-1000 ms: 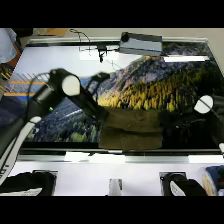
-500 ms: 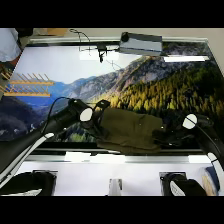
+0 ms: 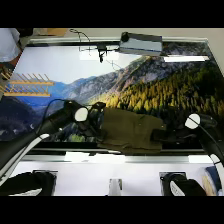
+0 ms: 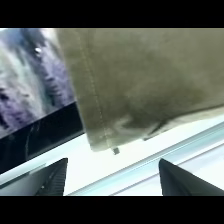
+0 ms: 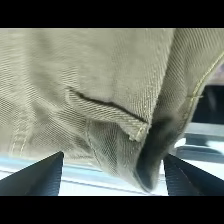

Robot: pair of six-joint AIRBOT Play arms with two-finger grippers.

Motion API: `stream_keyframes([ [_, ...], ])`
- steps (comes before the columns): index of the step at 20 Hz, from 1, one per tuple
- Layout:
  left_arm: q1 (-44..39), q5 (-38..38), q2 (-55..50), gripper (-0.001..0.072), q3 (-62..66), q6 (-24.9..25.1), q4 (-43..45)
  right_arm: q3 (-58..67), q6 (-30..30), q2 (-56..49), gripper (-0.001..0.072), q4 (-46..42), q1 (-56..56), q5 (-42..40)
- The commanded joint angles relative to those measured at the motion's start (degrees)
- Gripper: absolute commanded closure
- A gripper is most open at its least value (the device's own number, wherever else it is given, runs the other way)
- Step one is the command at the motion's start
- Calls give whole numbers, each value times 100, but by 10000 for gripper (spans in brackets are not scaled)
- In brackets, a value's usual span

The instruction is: Fold the shirts.

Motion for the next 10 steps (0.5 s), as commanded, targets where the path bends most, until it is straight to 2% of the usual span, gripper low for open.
stream_keyframes([
  [1,398,-61,476,34,343,0,9,647,-275,59,27,-227,-2,138],
  [5,920,-17,992,42,669,2,96,769,-109,-181,27,-476,-2,-92],
  [10,1088,-31,1040,42,667,66,92,811,-188,-1355,30,-444,-2,-114],
])
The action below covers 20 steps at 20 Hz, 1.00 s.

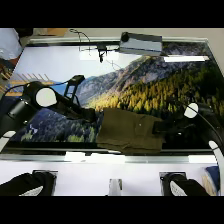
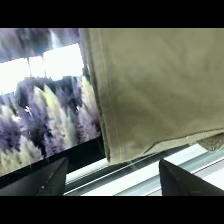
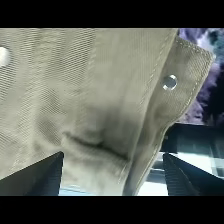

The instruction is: Fold the shirts.

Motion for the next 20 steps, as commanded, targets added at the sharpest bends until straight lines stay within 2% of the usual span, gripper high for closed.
stream_keyframes([
  [1,111,13,79,42,42,151,7,192,-111,-651,44,107,-2,168],
  [3,111,20,79,42,42,214,164,601,-164,-553,102,286,-2,153],
  [4,114,20,79,42,42,212,282,905,-122,-442,100,282,-2,90],
  [6,114,20,70,42,42,212,457,1764,-103,-382,32,184,-11,170],
  [7,111,22,61,42,42,212,509,2212,-24,-442,30,190,-170,188],
  [10,116,20,59,42,42,212,551,2935,-42,-697,30,1012,-1587,367],
  [13,116,59,57,42,39,214,590,2522,-251,-772,20,1198,-3010,710],
  [16,116,297,52,42,39,214,612,1263,-623,-772,20,1292,-3265,844],
  [20,116,376,50,42,39,214,612,-291,-2433,-772,22,3047,-3237,1021],
])
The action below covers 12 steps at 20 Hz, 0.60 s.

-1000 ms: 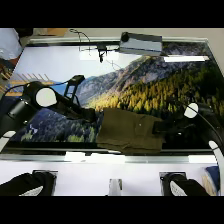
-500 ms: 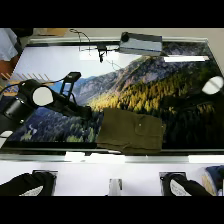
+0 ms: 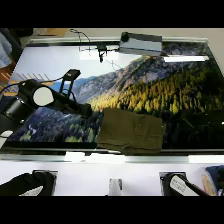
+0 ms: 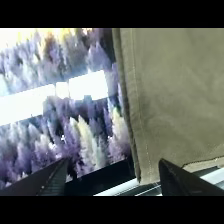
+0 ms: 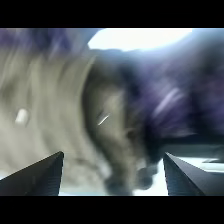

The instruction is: Fold the shirts.

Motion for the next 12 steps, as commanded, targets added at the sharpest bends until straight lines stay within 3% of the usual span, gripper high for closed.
stream_keyframes([
  [1,2,90,-4,42,4,0,24,-1097,-1222,-11,23,1086,-140,131],
  [5,4,149,-31,42,4,-2,26,-1488,-1342,-13,21,511,-140,-26],
  [12,2,142,-70,43,2,-24,22,-2013,-1464,-35,21,299,-133,-758],
])
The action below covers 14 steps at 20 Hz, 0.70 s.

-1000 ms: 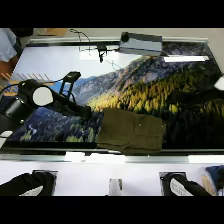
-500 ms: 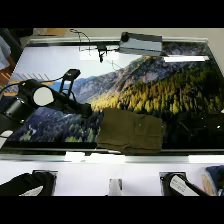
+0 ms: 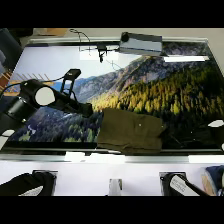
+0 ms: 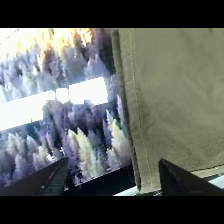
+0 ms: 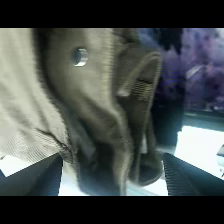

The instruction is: Fold the shirts.

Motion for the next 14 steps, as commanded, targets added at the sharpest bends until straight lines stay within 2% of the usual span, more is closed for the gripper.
stream_keyframes([
  [1,-2,0,-7,42,2,-26,0,-245,-92,-79,21,-15,0,-424],
  [8,-2,-59,-7,44,2,-181,0,-284,-328,-601,40,426,42,-632],
  [12,-2,-105,-7,53,2,-433,0,-278,-291,-879,74,424,1123,-1187],
  [13,-2,-133,-4,53,2,-433,0,-278,-186,-918,147,426,1427,-1493],
  [14,-2,-179,-4,53,2,-431,0,-258,15,-929,183,407,1681,-1764],
])
